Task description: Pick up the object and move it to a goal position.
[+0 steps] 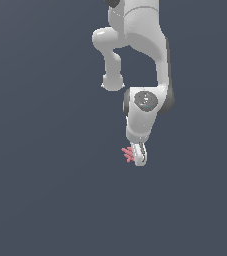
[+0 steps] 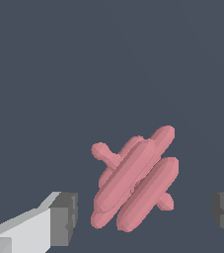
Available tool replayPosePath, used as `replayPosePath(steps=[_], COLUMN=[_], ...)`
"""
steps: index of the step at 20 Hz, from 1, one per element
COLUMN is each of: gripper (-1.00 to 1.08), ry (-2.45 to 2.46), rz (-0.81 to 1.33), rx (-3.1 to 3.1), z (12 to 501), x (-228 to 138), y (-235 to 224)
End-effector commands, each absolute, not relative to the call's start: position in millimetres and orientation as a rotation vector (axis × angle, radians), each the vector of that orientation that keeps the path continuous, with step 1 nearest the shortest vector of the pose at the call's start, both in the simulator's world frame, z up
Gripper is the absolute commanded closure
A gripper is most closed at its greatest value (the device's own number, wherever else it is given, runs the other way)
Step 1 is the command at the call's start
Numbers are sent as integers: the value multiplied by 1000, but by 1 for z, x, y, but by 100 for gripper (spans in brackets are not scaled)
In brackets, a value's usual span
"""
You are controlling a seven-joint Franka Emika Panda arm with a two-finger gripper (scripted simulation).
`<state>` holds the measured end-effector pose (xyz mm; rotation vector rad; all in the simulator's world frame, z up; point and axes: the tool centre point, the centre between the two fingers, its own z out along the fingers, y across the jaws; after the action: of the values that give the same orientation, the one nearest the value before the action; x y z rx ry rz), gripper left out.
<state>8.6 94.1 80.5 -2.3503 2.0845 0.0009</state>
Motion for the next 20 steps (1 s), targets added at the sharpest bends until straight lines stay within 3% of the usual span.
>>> replayPosePath(steps=[1, 19, 20], gripper=[-92, -92, 108], ry=[2093, 2093, 2093], rz=[0, 0, 0], rx=[-2343, -2343, -2343], z=[80, 30, 30], x=[9, 8, 8], y=[94, 94, 94])
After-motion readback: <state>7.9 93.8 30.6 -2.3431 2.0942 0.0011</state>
